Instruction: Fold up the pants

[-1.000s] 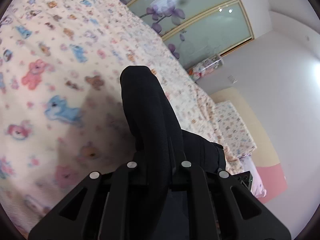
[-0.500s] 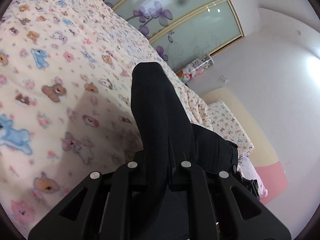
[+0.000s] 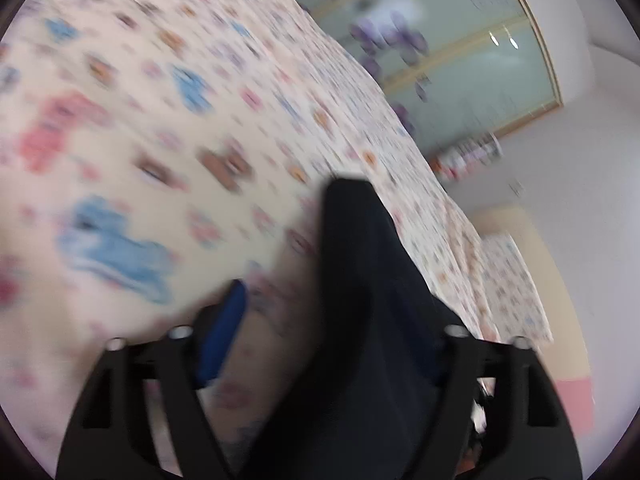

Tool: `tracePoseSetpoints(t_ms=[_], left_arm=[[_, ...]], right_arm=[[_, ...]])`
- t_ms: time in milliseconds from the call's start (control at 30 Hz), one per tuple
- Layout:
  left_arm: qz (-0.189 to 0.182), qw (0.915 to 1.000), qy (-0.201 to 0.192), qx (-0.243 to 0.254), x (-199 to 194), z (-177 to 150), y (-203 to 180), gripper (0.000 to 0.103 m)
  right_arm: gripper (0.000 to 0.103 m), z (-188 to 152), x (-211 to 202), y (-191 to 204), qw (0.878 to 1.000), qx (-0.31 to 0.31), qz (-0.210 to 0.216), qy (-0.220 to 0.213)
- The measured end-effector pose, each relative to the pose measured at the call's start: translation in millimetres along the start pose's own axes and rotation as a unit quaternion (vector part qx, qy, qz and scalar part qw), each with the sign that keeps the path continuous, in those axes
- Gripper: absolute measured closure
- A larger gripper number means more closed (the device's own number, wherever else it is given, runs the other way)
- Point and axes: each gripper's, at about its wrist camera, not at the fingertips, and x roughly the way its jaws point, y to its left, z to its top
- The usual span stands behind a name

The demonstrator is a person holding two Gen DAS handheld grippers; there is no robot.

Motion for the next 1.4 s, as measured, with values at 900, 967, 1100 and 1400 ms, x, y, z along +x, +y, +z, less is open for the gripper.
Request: tracePoseSetpoints(t_ms=[900, 967, 1100, 1400], left_arm=[[0.012, 0.9683, 0.089, 0.233, 34.7, -69.2, -71.4, 0.006], [0.047, 0.9597, 0.073, 0.267, 27.3, -78.3, -84.9, 0.003], [0.042, 0.9541, 0.068, 0.289, 3.4, -99.7, -101.3, 0.002], [0.085, 0.9303, 0.108, 0.340, 32.9, -135.5, -100.4, 0.002]], right_arm=[[0.030, -40.1, -7.8, 58.8, 0.992, -0.084, 0.055, 0.071], [0.029, -44.0, -23.3, 68.1, 0.990, -0.081, 0.082, 0.078], [0.022, -55.4, -42.4, 77.6, 0.989, -0.074, 0.068, 0.110], [0.020, -72.7, -11.7, 47.6, 0.988, -0.014, 0.047, 0.145]])
